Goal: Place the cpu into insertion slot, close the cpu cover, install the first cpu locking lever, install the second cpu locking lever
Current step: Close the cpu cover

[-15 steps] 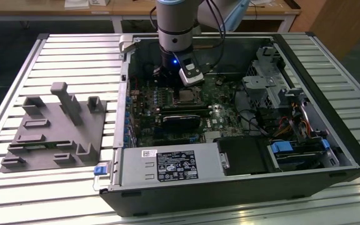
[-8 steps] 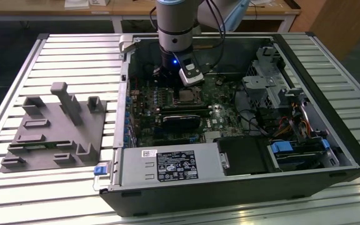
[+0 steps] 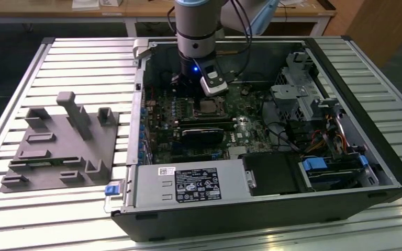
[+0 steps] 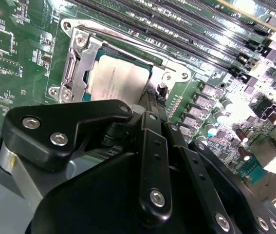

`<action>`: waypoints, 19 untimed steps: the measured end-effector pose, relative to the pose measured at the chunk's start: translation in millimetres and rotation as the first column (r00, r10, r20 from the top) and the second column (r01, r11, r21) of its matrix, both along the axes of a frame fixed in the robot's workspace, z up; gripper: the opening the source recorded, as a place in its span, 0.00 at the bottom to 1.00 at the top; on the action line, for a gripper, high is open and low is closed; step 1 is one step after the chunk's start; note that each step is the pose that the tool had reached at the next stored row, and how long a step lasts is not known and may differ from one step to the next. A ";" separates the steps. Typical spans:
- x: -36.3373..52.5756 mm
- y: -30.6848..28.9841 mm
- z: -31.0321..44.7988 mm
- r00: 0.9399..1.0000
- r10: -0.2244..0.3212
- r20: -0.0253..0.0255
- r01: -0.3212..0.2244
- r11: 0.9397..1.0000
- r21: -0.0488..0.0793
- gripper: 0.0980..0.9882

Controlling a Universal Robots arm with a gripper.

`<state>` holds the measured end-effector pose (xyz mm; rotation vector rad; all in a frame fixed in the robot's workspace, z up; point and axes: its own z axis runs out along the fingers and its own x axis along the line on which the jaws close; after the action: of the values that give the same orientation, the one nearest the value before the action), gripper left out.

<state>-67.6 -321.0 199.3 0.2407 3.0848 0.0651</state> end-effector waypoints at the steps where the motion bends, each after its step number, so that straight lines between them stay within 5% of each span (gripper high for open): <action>1: 0.3 0.0 0.0 1.000 0.000 0.000 0.000 1.000 0.002 0.01; 19: 3.4 -0.7 0.7 1.000 0.000 0.000 0.000 1.000 0.018 0.01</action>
<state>-64.3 -321.7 200.0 0.2416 3.0853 0.0928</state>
